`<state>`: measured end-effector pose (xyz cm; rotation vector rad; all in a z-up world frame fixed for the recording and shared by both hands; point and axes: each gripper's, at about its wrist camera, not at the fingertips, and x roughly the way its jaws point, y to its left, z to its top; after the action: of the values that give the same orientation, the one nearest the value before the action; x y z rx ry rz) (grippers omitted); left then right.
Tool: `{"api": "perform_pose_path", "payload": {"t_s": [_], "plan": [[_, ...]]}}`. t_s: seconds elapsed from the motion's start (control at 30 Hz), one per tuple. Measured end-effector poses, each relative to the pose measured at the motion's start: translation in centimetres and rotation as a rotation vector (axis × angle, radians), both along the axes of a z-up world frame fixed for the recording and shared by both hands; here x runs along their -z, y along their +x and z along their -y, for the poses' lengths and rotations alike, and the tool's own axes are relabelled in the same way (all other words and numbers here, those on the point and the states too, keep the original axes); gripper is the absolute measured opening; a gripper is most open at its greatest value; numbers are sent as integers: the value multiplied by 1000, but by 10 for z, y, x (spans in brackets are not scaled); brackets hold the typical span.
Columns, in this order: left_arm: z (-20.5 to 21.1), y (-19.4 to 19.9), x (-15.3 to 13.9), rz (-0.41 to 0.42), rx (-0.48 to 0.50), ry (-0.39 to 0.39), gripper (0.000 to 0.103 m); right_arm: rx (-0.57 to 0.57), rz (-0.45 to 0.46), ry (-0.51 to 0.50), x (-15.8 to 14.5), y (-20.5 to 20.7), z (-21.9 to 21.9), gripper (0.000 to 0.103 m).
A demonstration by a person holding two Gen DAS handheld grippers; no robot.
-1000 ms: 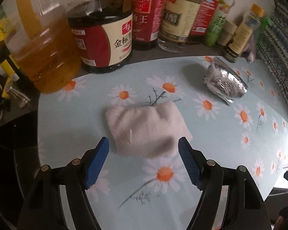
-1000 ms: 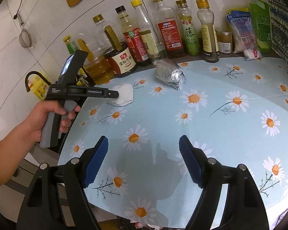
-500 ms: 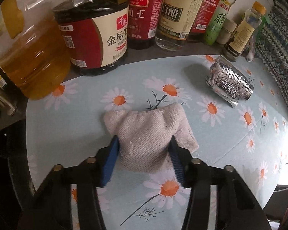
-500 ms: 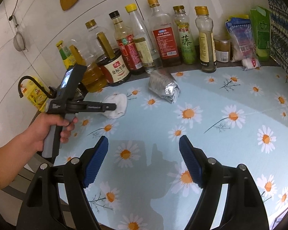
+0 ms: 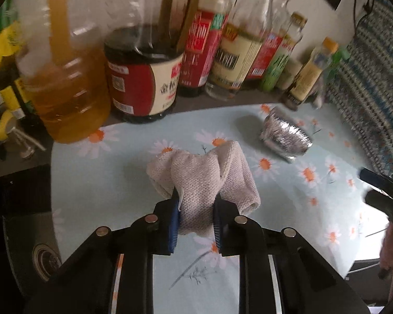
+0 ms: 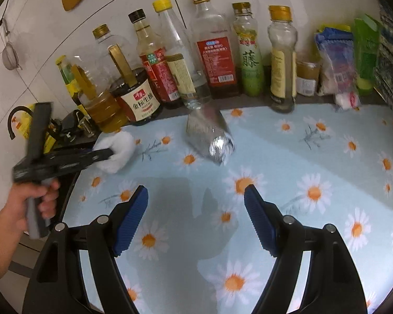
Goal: Collect trash
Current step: 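Grasp the silver foil packet with the right tool while the left holds the towel, then carry both items down over the bin and open the right tool to drop the foil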
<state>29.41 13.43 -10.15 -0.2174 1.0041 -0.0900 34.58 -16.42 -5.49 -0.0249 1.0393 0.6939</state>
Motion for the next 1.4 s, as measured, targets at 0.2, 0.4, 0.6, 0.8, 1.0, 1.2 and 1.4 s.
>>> {"api": "perform_pose_path", "payload": {"t_s": [0.2, 0.4, 0.6, 0.8, 1.0, 1.2, 1.4], "plan": [[-5, -34, -20, 45, -19, -6, 20, -43, 11, -47, 8, 31, -23, 81], [-9, -63, -23, 40, -34, -27, 20, -99, 20, -91, 24, 56, -47, 81], [-6, -84, -19, 33, -50, -31, 20, -111, -2, -155, 47, 87, -61, 81], [1, -100, -15, 17, -65, -50, 20, -111, -73, -172, 71, 112, -68, 81], [8, -111, -13, 10, -77, -57, 20, -118, -105, -163, 82, 122, -71, 78], [9, -116, -7, -14, -89, -57, 20, -138, -133, -182, 93, 124, -77, 59], [11, -118, -5, -18, -93, -54, 20, -139, -129, -158, 90, 124, -76, 55]]}}
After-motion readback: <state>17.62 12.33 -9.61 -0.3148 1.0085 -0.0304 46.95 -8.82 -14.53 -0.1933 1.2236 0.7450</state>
